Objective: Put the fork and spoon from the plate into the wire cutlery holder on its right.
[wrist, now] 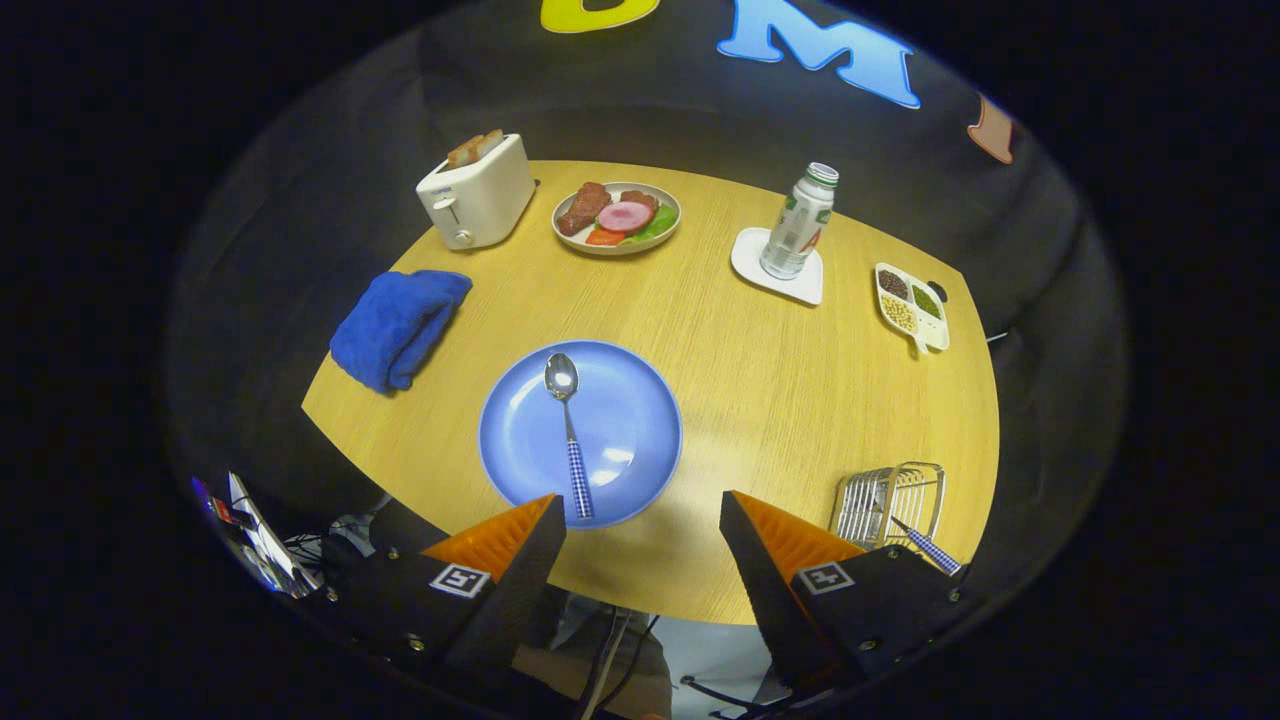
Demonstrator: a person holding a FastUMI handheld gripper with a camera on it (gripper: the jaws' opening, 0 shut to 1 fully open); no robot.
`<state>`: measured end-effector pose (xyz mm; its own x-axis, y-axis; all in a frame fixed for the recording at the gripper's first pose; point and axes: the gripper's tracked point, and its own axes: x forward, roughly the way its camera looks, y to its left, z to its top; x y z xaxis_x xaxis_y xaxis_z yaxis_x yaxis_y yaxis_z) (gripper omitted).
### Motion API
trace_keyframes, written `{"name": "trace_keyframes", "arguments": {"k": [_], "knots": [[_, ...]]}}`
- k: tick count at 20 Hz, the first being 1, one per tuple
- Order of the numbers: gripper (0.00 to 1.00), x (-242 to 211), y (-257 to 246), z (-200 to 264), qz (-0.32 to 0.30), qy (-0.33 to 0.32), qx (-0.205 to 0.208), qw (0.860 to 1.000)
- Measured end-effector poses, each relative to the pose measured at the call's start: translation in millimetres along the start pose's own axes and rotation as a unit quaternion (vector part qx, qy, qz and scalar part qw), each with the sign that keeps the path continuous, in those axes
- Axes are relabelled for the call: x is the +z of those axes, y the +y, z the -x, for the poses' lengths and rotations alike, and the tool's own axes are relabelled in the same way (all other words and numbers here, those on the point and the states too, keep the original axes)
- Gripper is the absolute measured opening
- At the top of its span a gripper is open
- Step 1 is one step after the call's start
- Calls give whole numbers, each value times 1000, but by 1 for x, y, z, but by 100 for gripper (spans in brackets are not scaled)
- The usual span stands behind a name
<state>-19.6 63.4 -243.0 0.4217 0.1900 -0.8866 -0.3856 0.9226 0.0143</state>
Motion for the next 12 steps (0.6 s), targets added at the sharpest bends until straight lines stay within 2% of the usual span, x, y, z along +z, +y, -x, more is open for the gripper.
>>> {"name": "trace_keyframes", "arguments": {"k": [10,12], "knots": [[96,2,53,-49,41,18,21,999],[96,2,51,-58,44,19,12,999]]}}
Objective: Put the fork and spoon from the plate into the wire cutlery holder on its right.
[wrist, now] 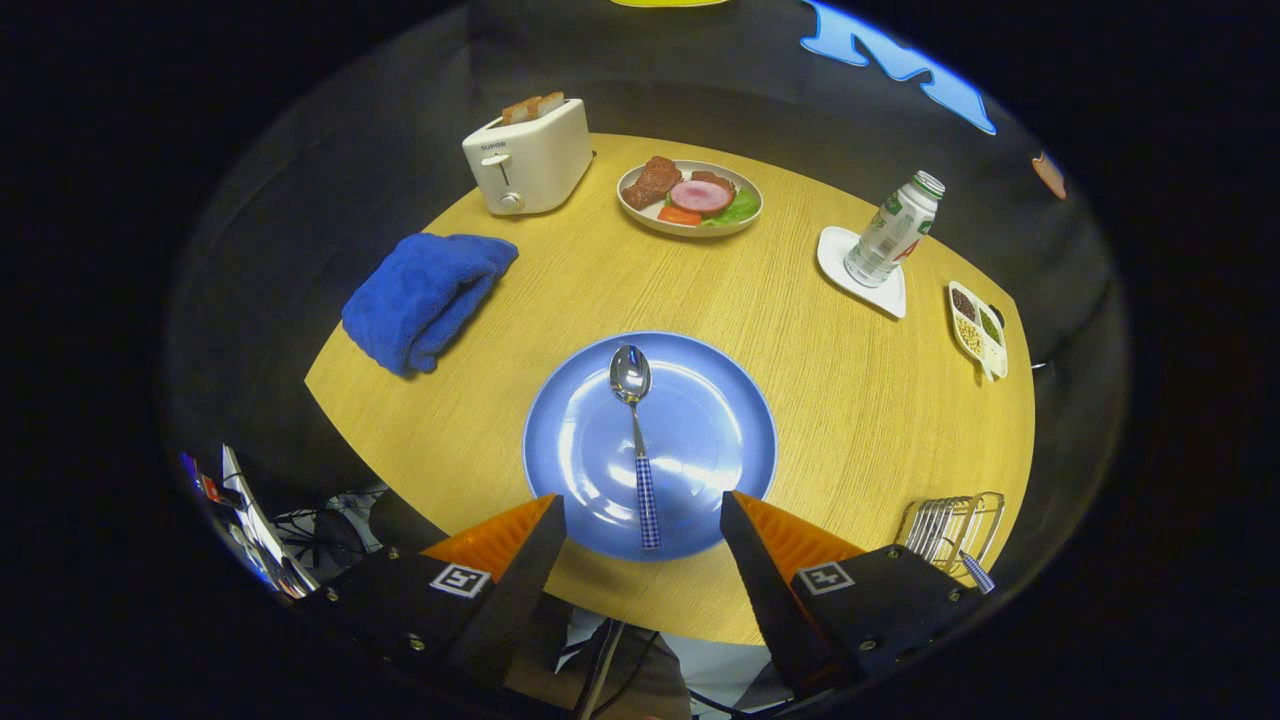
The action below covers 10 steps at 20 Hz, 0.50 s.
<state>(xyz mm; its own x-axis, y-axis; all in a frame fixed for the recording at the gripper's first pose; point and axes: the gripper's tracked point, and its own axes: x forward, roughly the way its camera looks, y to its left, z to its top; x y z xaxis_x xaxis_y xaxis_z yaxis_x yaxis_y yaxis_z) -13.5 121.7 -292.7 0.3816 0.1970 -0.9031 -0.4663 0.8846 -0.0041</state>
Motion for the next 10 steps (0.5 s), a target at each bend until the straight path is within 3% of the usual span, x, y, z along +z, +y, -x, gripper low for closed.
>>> {"name": "trace_keyframes", "arguments": {"k": [6,9,10], "knots": [[94,-21,0,-47,9,43,-1,999],[65,-34,-4,-66,15,72,-3,997],[60,-37,-3,-74,18,81,-1,997]]}}
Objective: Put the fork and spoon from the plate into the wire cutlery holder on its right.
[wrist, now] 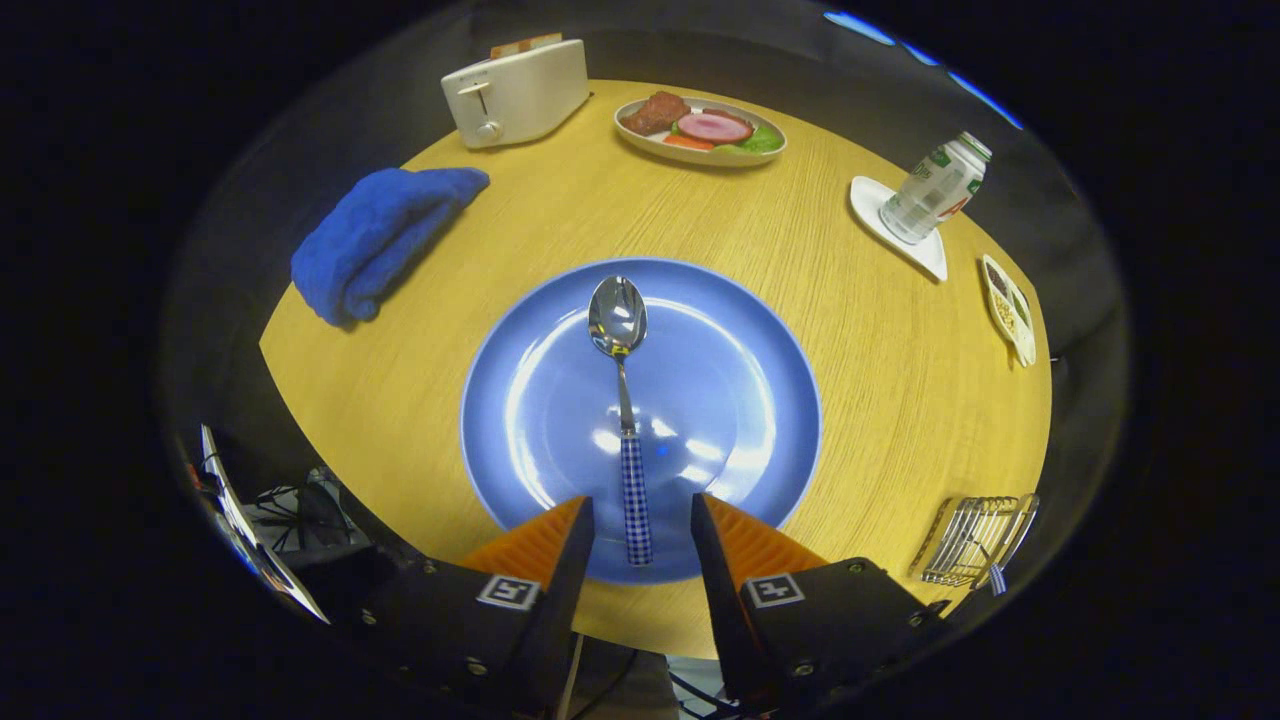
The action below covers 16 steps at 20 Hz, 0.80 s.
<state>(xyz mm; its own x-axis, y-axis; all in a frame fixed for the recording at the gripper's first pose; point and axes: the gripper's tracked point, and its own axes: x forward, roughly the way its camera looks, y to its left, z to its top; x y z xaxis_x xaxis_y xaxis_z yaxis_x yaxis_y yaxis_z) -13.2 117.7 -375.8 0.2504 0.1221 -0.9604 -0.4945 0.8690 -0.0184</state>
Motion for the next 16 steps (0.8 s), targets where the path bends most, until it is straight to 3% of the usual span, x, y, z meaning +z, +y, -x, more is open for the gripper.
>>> {"name": "trace_keyframes", "arguments": {"k": [1,4,6,9,16], "knots": [[51,-2,0,-5,6,9,-1,1000],[50,-9,4,-21,23,34,5,999],[14,-6,4,-18,23,35,0,999],[7,-4,4,-17,32,36,0,999],[7,-3,-3,14,52,47,2,998]]}}
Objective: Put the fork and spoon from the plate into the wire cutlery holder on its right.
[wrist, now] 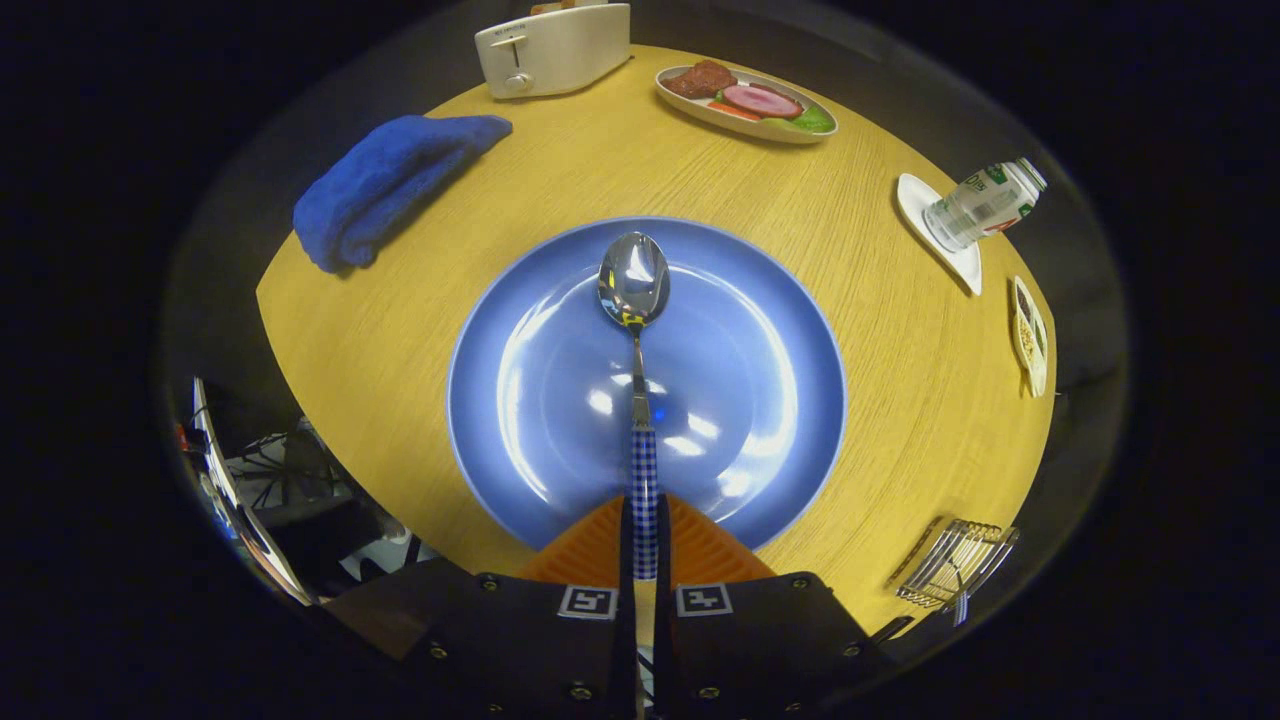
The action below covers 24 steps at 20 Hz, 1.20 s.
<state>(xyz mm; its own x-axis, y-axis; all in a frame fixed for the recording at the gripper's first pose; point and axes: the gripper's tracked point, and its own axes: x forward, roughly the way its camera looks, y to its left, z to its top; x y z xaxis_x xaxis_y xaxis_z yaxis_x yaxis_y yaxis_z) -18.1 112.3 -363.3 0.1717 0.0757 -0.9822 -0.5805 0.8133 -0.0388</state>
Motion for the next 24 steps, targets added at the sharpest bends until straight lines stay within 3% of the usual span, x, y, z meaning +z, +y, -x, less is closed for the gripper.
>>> {"name": "trace_keyframes", "arguments": {"k": [3,9,19,24], "knots": [[7,-7,2,16,-10,7,21,1000],[7,-26,-17,59,-15,9,24,1000],[7,-101,-111,119,-77,39,-22,996],[7,-140,-143,140,-119,57,-26,991]]}}
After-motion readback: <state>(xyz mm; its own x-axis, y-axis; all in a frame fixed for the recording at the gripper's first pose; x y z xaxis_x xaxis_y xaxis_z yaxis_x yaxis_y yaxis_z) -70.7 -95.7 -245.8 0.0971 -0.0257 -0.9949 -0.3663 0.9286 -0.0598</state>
